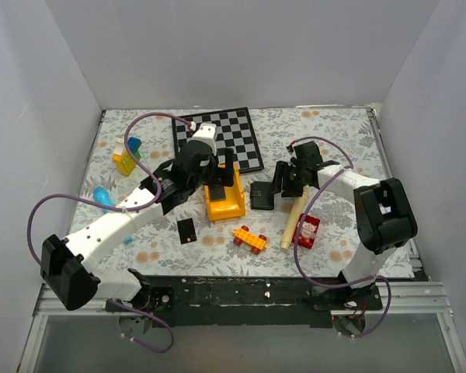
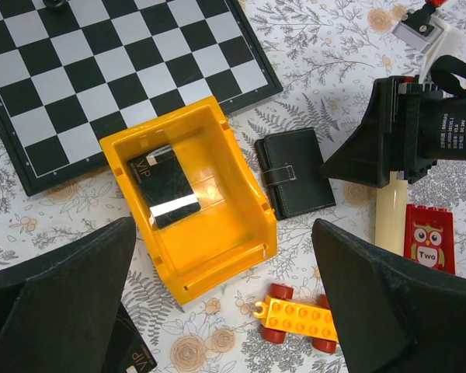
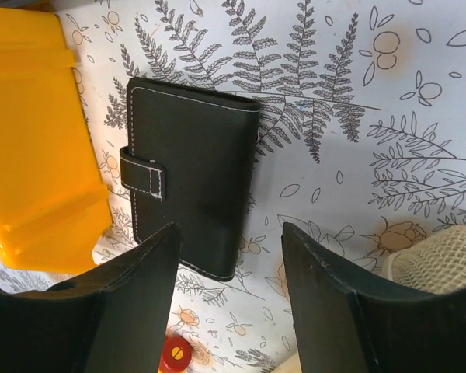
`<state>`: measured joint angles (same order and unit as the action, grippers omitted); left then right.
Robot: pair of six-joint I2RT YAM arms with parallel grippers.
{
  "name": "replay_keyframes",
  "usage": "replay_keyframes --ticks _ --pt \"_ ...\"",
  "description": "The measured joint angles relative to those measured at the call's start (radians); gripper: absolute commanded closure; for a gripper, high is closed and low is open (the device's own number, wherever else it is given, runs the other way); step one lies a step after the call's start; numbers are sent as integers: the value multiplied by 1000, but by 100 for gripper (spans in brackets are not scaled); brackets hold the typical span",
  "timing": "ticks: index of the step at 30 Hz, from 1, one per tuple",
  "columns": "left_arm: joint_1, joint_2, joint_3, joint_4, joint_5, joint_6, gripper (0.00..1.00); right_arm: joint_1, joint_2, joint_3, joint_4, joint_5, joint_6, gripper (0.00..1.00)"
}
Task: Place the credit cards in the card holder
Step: Open the card holder at the center of the board.
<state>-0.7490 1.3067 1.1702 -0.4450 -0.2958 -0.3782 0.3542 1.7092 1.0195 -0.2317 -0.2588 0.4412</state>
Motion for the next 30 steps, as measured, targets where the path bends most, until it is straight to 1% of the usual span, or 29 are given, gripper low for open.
replay_keyframes --ticks 6,10,19,26,30 --pt "0 0 -3 0 0 0 2 0 32 0 13 -7 9 40" --pt "0 -2 -6 2 -1 0 2 0 60 0 29 -18 19 45" --pt "0 -6 -13 4 0 0 2 -1 82 8 62 -42 32 49" --pt "0 -6 -13 4 0 0 2 -1 107 19 87 -66 41 55" --pt "0 -6 -13 4 0 0 2 -2 113 19 99 -73 47 62"
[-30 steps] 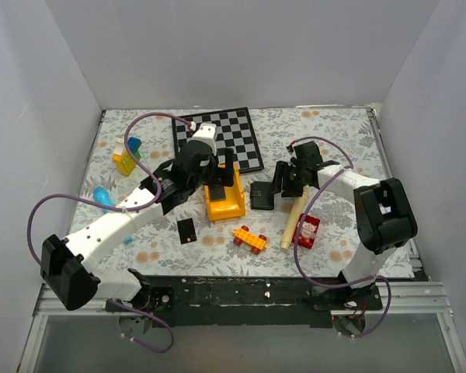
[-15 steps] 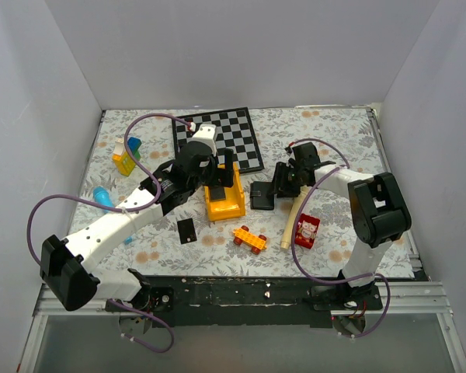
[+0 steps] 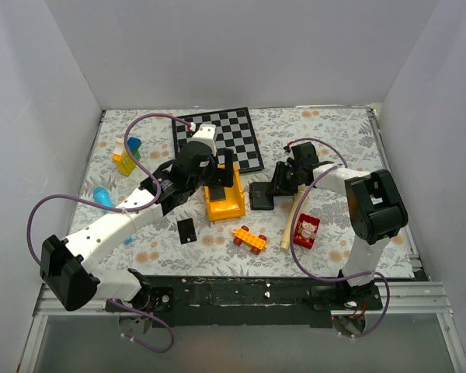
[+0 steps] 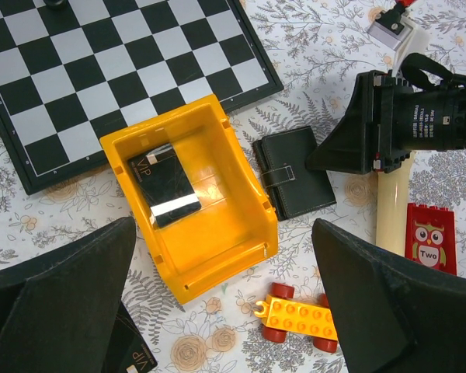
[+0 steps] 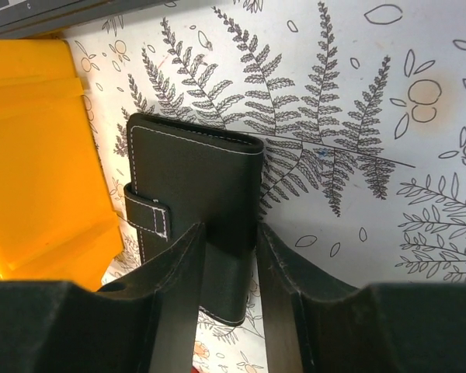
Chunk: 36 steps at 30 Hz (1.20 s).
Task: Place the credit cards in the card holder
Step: Open the card holder at the center of the board.
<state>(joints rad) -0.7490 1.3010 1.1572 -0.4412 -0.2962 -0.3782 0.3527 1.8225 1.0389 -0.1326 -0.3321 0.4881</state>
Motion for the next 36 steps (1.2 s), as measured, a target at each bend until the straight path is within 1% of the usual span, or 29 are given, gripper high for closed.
replay_keyframes --ticks 3,4,5,8,11,15,21,25,31,36 --pt "0 0 0 0 0 0 2 0 3 0 3 0 2 71" --pt "0 0 0 0 0 0 2 0 4 0 3 1 3 76" --pt "0 0 0 0 0 0 2 0 4 -1 2 2 3 84" --pt "0 0 0 0 1 0 2 0 4 -1 5 3 6 98" --pt "0 0 0 0 1 0 2 0 -7 -6 7 5 7 99" --pt "0 0 0 0 5 -4 2 0 -68 -31 4 18 6 99" --pt "0 1 0 3 18 -13 2 0 -238 -56 -8 24 7 99" --pt "1 10 1 27 52 -27 2 -8 -340 -56 -14 6 12 99" --pt "7 27 1 101 143 -70 2 -53 -470 -56 -22 -78 40 99" --pt "40 11 -16 225 269 -125 2 -118 -558 -56 -9 -205 90 99"
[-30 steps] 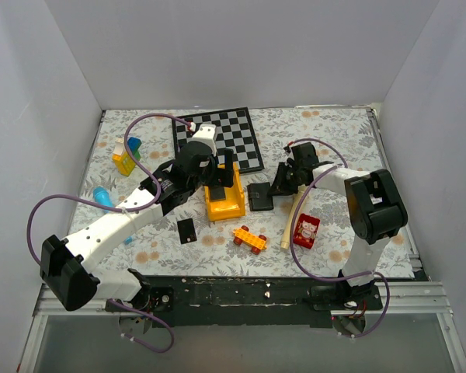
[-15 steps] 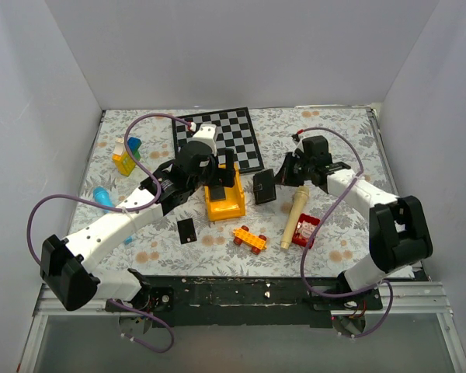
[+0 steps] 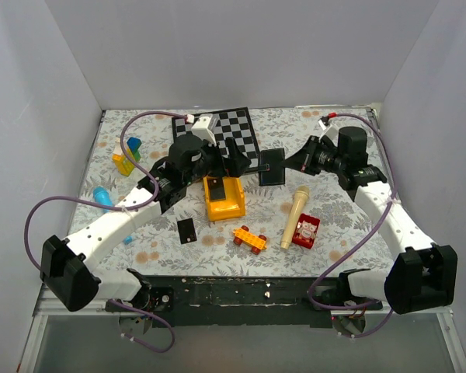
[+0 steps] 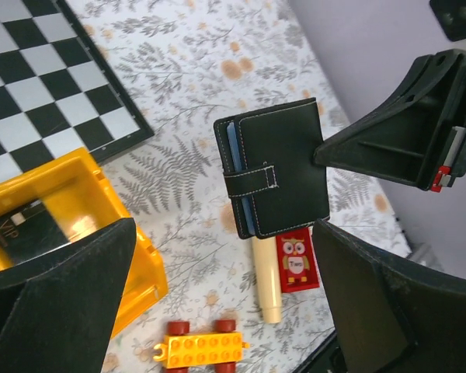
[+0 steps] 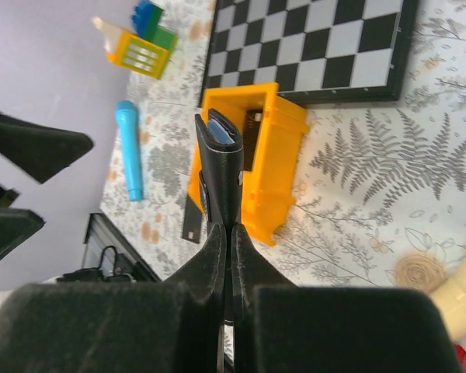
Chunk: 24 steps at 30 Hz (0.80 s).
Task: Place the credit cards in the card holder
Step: Open the card holder at the center of the board.
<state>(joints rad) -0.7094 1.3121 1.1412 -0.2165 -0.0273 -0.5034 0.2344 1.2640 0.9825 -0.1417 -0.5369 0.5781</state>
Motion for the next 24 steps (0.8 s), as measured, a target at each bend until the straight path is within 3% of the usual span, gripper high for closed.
replay_keyframes --ticks 8,17,21,24 --pt "49 -9 -35 158 194 -83 2 -39 -42 -29 123 -206 125 99" --pt "48 22 -38 275 308 -129 2 -45 -64 -61 333 -365 291 99" --pt "48 47 -38 295 336 -142 14 -58 -66 -98 458 -409 383 99" --pt "48 52 -38 308 354 -153 30 -65 -66 -116 521 -433 442 99"
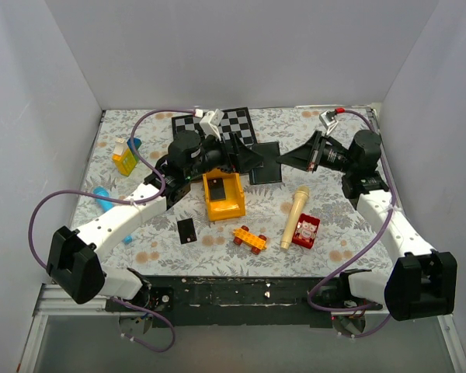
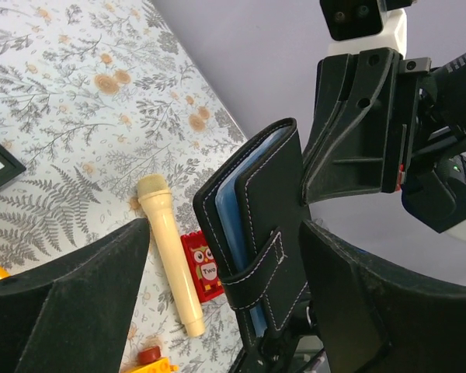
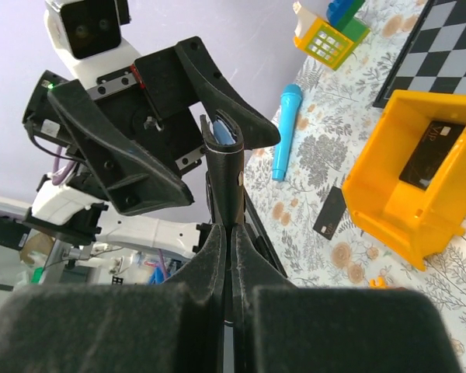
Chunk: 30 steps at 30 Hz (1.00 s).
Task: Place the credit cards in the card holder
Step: Open the card holder at the center of the board.
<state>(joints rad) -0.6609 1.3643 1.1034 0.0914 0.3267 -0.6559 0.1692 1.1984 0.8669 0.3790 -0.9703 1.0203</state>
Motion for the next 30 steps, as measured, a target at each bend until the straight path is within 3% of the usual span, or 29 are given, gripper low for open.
replay_keyframes --ticks 6,10,12,15,17,30 --pt "0 0 0 50 40 -28 55 -3 2 0 76 -27 51 99" --pt "0 1 0 79 69 -48 83 -4 2 0 82 -29 52 99" --pt "0 3 0 90 82 -59 99 -4 2 0 81 -30 50 82" --pt "1 4 0 109 101 -71 100 -5 1 -1 74 -29 43 50" --pt "1 5 0 114 109 -73 100 -5 1 -3 72 -28 34 43" --pt "1 8 -1 192 136 -127 100 -5 0 -54 143 -58 59 41"
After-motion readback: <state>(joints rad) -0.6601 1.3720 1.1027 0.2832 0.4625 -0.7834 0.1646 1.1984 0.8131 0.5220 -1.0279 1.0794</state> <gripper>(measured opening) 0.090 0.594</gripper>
